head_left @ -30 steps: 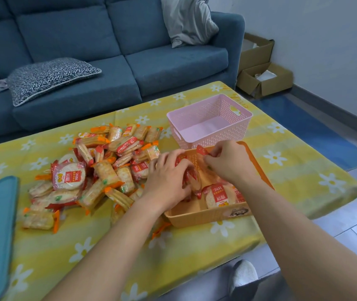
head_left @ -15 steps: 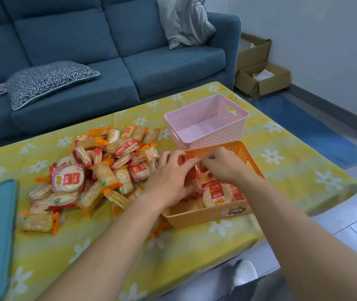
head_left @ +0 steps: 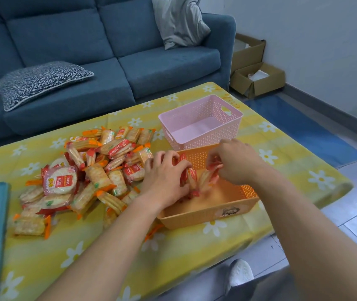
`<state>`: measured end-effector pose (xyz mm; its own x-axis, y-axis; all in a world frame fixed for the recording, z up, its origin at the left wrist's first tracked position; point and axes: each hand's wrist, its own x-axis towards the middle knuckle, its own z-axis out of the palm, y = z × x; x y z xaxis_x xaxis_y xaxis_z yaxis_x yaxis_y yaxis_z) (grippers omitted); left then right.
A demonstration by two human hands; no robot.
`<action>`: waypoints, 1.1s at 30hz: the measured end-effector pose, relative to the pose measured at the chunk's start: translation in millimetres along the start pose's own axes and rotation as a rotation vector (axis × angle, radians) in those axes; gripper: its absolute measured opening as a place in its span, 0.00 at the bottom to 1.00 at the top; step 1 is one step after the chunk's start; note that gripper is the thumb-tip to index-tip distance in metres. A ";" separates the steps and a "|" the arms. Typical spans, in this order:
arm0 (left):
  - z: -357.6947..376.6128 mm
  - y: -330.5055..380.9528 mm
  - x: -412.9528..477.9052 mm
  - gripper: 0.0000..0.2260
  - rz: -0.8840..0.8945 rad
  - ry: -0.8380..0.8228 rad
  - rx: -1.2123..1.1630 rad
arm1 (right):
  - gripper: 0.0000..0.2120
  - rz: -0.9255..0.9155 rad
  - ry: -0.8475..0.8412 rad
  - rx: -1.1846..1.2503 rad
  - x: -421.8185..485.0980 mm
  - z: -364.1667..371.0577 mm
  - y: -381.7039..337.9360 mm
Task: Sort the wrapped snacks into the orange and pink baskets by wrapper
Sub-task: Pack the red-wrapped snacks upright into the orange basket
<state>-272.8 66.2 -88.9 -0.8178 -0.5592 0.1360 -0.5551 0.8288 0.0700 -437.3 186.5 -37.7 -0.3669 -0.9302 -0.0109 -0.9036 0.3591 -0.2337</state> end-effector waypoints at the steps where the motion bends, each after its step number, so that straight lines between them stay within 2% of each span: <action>1: -0.1 0.2 0.2 0.24 -0.002 -0.003 0.002 | 0.16 -0.009 0.054 0.024 1.7 3.6 -2.0; 7: -7.3 3.1 -0.4 0.34 -0.018 -0.058 -0.010 | 0.15 -0.053 0.175 0.045 7.2 39.4 -25.3; 12: -9.5 10.7 3.0 0.45 0.044 -0.038 -0.085 | 0.17 -0.087 0.173 0.283 13.1 46.8 -18.7; 16: -5.1 12.4 4.9 0.43 0.026 -0.068 -0.185 | 0.16 0.022 0.110 0.567 11.0 43.4 -16.6; 19: -2.2 10.6 7.3 0.38 0.016 -0.082 -0.152 | 0.12 0.177 0.223 0.668 11.2 44.4 -10.3; 21: -0.5 10.5 6.9 0.33 0.021 -0.069 -0.133 | 0.12 0.200 0.322 0.515 10.6 44.7 -4.1; 24: 0.6 11.8 5.2 0.30 0.021 -0.047 -0.128 | 0.19 0.146 0.192 0.248 7.6 47.3 -2.5; 26: -0.2 12.9 4.8 0.29 0.018 -0.040 -0.133 | 0.20 0.196 0.118 0.104 6.7 49.0 -1.7; 30: -1.9 16.1 4.2 0.27 0.002 -0.037 -0.114 | 0.07 0.341 0.168 -0.034 6.1 35.0 -2.6; 33: -0.6 18.9 4.5 0.31 -0.009 -0.028 -0.069 | 0.12 0.332 0.214 -0.081 5.9 25.7 -5.7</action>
<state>-286.8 79.3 -86.4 -0.8172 -0.5663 0.1076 -0.5516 0.8224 0.1393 -428.6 177.0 -61.4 -0.6720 -0.7289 0.1313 -0.7394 0.6503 -0.1742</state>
